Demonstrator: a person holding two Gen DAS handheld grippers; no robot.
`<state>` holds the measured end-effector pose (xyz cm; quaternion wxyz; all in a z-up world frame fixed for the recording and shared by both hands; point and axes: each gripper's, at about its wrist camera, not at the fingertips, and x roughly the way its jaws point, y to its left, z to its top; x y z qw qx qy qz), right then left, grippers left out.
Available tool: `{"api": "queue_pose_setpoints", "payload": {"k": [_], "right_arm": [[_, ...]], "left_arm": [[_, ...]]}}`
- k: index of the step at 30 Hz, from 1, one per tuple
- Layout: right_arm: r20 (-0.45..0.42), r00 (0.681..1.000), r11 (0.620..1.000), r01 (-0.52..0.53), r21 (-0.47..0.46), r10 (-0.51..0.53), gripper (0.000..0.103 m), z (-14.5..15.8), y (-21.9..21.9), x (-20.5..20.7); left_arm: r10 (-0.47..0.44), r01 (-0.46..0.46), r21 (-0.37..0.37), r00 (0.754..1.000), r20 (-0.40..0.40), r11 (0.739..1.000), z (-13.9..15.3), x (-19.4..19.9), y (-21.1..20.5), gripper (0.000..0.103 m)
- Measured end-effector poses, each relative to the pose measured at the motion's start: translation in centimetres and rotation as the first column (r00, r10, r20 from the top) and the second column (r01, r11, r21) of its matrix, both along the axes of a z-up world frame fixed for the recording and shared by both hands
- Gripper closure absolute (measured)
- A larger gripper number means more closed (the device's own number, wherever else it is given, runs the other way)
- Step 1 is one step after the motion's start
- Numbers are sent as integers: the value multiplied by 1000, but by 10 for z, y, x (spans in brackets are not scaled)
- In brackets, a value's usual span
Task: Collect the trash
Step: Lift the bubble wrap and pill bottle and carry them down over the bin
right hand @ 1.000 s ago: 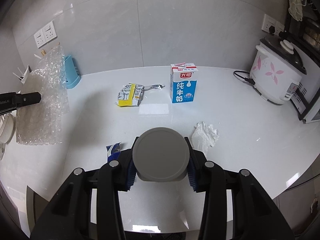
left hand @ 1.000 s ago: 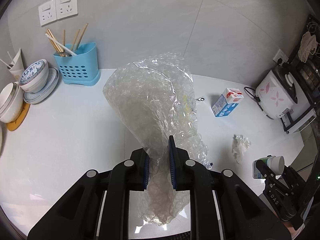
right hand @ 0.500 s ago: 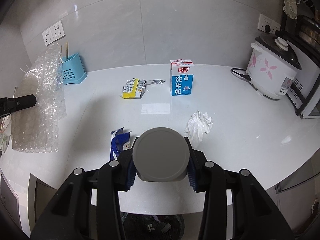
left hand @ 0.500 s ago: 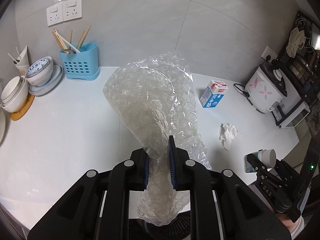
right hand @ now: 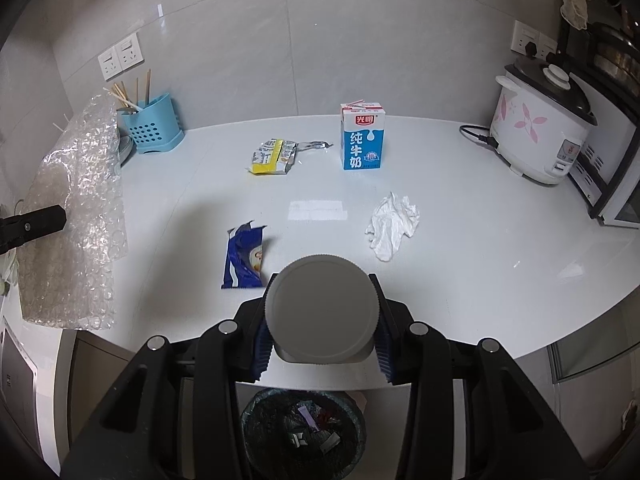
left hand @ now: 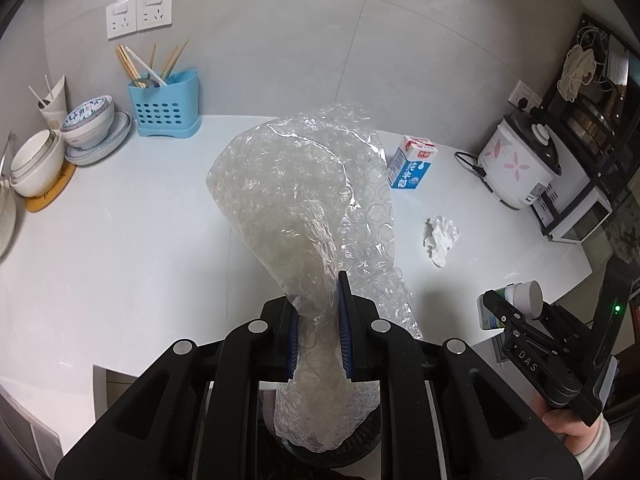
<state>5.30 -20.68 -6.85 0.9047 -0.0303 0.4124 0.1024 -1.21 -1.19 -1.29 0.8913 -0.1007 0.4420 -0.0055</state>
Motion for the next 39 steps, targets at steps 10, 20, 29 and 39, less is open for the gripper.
{"api": "queue_pose_setpoints", "payload": {"k": [10, 20, 29, 39], "right_arm": [[-35, 999, 1000, -9, -7, 9, 64, -19, -11, -26], [-55, 998, 999, -32, -17, 31, 64, -31, -11, -53], [-66, 996, 998, -53, -24, 51, 64, -38, -15, -85], [-90, 993, 996, -77, -47, 72, 64, -53, -23, -109]], "left_arm": [[-21, 20, -4, 999, -30, 1000, -19, -33, -14, 88], [-56, 54, -22, 996, -69, 998, -35, -69, -27, 88], [-102, 100, -24, 992, -79, 995, -39, -103, -42, 88], [-120, 120, -11, 987, -110, 993, -56, -127, -50, 88]]}}
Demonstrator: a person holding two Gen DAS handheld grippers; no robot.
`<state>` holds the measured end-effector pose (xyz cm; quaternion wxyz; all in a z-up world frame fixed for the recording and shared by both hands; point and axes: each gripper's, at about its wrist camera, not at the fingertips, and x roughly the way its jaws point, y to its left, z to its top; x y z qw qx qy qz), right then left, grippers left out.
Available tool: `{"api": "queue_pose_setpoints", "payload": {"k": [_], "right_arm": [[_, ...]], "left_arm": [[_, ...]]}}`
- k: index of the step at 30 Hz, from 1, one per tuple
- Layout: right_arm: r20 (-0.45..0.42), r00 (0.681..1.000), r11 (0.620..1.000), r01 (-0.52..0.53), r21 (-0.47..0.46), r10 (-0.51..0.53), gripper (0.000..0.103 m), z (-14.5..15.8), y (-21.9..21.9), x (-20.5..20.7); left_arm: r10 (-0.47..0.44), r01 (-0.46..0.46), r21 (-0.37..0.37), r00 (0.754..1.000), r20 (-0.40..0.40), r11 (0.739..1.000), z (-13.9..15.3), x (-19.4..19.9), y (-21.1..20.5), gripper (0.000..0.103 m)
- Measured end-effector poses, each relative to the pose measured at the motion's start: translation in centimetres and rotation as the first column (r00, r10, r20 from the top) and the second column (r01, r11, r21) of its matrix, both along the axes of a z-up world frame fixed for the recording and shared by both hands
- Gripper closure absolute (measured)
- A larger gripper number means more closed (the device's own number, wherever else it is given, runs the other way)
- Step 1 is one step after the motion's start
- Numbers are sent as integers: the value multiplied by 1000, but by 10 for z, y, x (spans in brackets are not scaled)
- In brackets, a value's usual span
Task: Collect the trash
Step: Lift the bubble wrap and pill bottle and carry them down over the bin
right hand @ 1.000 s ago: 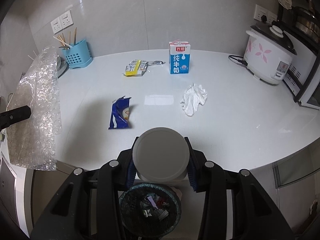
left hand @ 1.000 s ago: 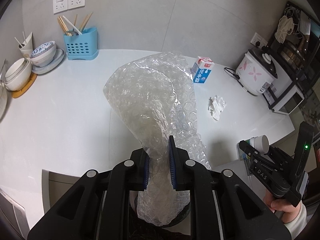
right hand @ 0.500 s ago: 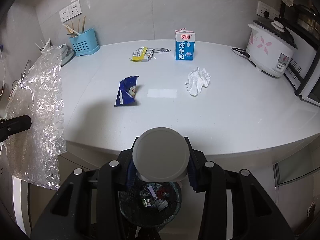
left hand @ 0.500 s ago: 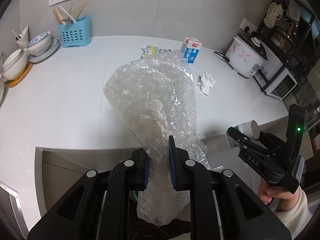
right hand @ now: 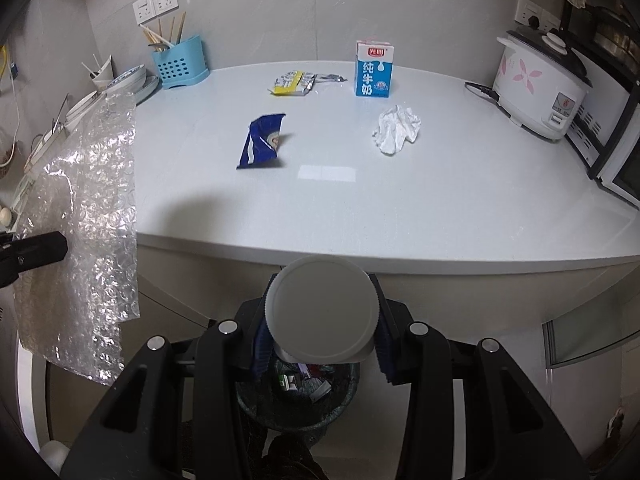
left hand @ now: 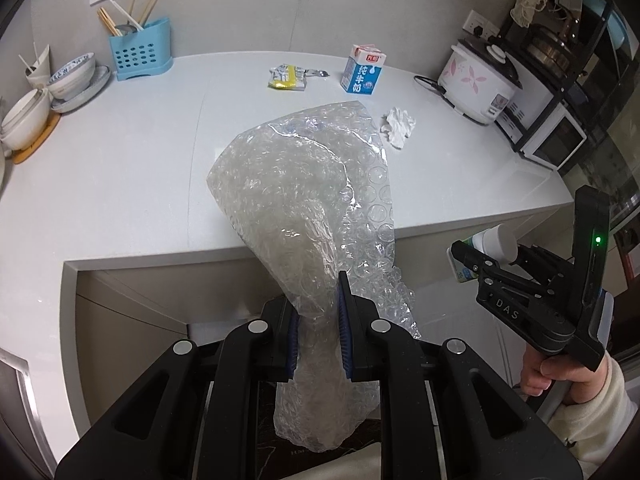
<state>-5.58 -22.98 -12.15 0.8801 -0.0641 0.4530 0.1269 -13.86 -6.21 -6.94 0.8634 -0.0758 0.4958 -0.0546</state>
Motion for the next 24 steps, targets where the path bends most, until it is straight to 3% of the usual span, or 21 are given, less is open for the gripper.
{"api": "queue_pose_setpoints", "payload": {"k": [24], "right_arm": [[-125, 992, 1000, -23, -15, 21, 64, -73, -6, -12]], "left_arm": [[-63, 64, -1, 994, -88, 998, -92, -13, -4, 88]]}}
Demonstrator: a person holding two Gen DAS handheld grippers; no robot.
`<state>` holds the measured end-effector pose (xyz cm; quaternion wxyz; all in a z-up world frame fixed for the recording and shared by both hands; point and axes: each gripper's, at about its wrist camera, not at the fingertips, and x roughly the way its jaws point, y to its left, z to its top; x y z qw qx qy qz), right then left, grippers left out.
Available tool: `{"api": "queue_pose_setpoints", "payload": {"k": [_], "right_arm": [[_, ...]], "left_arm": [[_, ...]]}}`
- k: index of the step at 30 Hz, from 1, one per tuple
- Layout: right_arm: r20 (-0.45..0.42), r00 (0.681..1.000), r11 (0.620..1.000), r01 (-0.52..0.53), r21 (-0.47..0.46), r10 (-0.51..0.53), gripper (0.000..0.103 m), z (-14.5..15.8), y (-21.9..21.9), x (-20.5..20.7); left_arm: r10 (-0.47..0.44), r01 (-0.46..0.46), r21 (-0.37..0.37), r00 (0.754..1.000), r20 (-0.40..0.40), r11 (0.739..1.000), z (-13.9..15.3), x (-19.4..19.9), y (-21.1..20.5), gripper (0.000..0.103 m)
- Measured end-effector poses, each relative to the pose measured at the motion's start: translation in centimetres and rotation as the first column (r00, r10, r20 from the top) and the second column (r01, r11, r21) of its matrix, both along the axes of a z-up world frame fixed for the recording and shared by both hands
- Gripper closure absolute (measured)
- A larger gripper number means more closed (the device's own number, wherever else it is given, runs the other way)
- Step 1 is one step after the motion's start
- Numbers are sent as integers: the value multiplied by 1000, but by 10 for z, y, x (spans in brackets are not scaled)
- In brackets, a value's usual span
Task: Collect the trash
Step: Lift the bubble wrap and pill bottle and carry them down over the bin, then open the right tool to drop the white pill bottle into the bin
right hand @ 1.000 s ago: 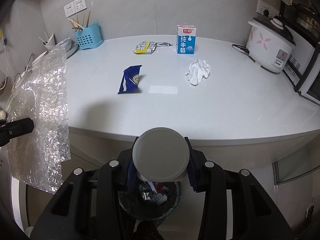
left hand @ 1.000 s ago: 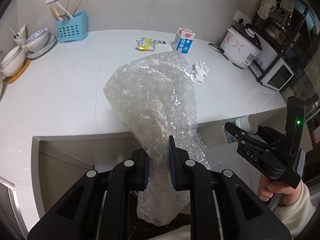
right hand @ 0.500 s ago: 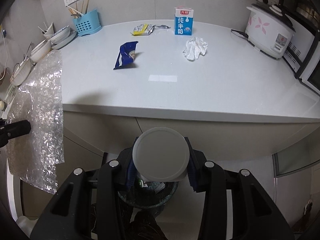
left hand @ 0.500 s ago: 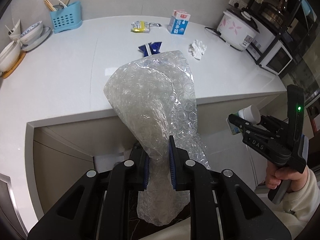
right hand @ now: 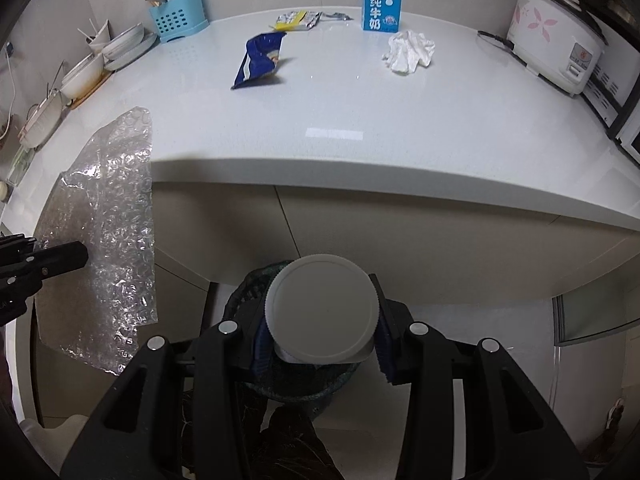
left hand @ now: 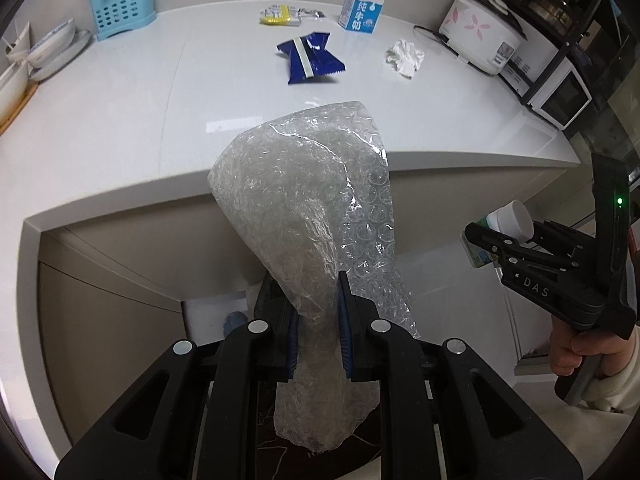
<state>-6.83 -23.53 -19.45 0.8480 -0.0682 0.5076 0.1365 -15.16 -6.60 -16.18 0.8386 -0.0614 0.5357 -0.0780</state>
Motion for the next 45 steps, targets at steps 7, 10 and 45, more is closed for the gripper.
{"api": "queue_pose_setpoints", "payload": {"k": [7, 10, 45], "right_arm": [[-47, 999, 1000, -20, -3, 20, 64, -31, 4, 1], [-68, 997, 999, -34, -8, 34, 64, -46, 8, 2], [-191, 978, 996, -87, 9, 87, 44, -144, 45, 22]], "left_arm": [[-47, 47, -12, 999, 13, 999, -38, 0, -5, 88], [-53, 53, 4, 999, -4, 999, -57, 1, -6, 88], [-27, 32, 48, 995, -94, 998, -132, 15, 0, 88]]}}
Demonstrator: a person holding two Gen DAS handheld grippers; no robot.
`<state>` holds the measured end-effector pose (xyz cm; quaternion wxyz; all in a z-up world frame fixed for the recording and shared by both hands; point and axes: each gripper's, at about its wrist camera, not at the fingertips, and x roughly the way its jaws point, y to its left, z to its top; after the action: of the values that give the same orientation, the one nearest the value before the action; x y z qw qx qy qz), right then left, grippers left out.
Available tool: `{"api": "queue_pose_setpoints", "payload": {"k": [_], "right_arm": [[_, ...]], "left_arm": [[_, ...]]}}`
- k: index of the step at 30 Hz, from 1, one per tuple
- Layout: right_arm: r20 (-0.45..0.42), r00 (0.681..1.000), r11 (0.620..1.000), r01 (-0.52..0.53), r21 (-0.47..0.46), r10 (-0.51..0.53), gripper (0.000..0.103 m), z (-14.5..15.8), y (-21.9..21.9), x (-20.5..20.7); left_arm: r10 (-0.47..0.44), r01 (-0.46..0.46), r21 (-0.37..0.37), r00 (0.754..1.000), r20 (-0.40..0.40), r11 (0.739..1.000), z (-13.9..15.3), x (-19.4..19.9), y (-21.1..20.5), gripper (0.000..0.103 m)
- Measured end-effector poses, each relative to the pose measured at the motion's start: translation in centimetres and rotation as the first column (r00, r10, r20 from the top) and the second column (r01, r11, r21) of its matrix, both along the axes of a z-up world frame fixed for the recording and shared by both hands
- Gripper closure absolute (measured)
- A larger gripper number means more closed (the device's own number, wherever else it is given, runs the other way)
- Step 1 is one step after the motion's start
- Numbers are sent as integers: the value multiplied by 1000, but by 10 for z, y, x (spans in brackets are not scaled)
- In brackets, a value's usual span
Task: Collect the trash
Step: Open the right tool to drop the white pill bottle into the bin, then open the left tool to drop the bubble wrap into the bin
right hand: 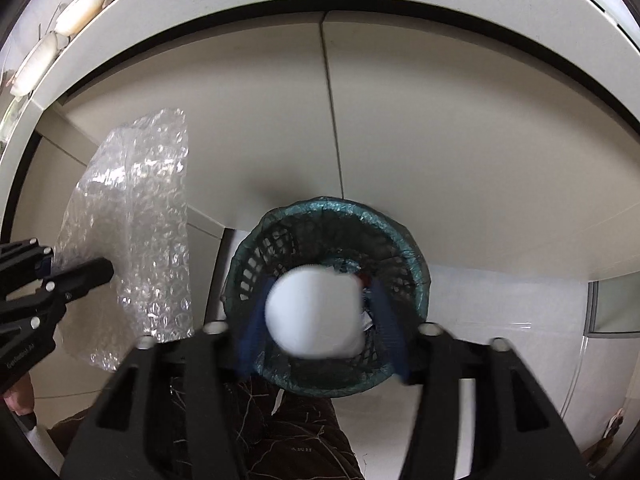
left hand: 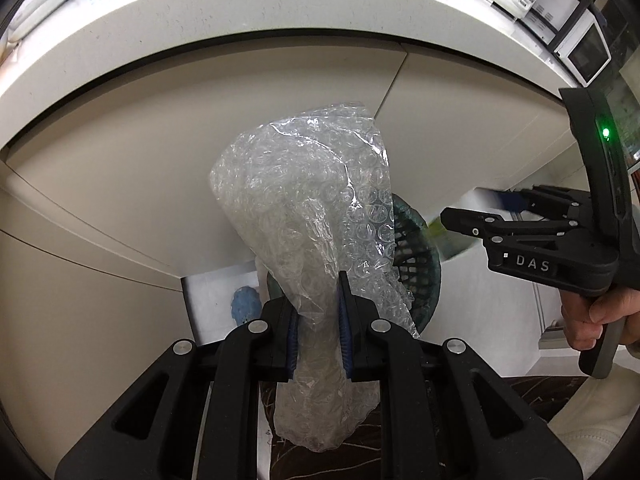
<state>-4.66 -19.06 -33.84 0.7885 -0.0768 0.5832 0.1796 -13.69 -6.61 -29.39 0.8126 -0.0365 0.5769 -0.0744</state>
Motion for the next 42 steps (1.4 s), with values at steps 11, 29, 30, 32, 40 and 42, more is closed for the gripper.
{"api": "queue_pose_setpoints", "payload": {"k": [11, 29, 30, 32, 40, 42], "right_arm": [[42, 989, 990, 141, 5, -141, 9, 13, -45, 5], [40, 968, 969, 248, -22, -247, 8, 13, -105, 1], [40, 968, 968, 249, -23, -248, 8, 14, -105, 0], [37, 968, 968, 250, -22, -249, 8, 14, -105, 0], [30, 971, 971, 237, -21, -236, 8, 10, -106, 1], [29, 972, 972, 233, -24, -232, 8, 9, -105, 1]], "left_arm": [[-73, 73, -9, 997, -29, 997, -20, 26, -30, 88], [-191, 191, -8, 978, -85, 982, -52, 63, -69, 85], [-191, 191, -4, 978, -85, 982, -51, 61, -69, 82], [-193, 193, 2, 978, -83, 981, -52, 61, -69, 79], [-181, 182, 6, 980, -87, 983, -54, 56, -74, 67], [-177, 178, 5, 980, -88, 984, -55, 56, -76, 66]]}}
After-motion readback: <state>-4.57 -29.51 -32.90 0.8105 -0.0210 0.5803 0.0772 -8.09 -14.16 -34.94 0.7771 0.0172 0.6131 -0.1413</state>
